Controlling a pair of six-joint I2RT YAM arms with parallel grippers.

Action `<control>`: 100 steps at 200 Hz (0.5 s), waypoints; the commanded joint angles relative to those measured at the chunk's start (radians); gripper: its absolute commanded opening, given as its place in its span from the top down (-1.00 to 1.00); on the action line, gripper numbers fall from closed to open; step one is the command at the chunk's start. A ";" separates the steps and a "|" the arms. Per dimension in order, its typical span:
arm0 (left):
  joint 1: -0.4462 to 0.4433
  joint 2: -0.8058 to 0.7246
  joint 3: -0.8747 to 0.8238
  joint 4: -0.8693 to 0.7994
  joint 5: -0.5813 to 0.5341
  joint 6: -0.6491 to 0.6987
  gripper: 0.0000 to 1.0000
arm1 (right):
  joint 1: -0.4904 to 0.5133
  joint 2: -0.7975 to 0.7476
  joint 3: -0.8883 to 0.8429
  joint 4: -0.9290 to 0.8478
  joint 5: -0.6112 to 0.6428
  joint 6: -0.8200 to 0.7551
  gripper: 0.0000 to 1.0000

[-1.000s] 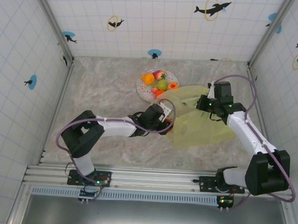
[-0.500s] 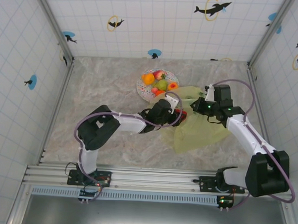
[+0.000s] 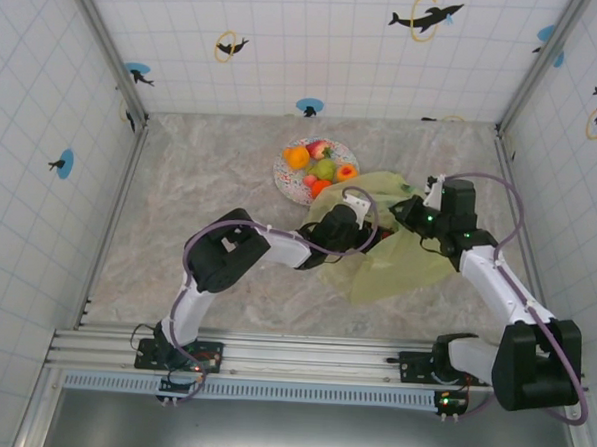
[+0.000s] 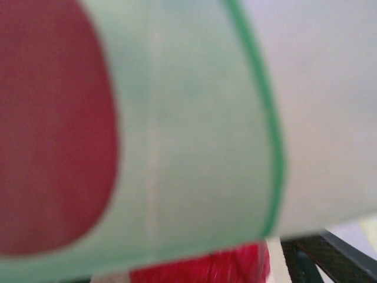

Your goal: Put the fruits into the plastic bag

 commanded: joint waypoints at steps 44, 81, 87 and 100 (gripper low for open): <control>0.015 -0.108 -0.039 -0.012 -0.032 0.064 -0.78 | -0.030 -0.025 -0.009 0.001 0.007 -0.026 1.00; 0.027 -0.199 -0.091 -0.063 0.017 0.096 -0.80 | -0.050 -0.032 -0.010 -0.025 0.025 -0.052 1.00; 0.028 -0.220 -0.103 -0.081 0.027 0.108 -0.80 | -0.053 -0.032 -0.010 -0.029 0.029 -0.056 1.00; 0.030 -0.268 -0.128 -0.125 0.055 0.138 -0.79 | -0.058 -0.029 -0.012 -0.031 0.035 -0.060 1.00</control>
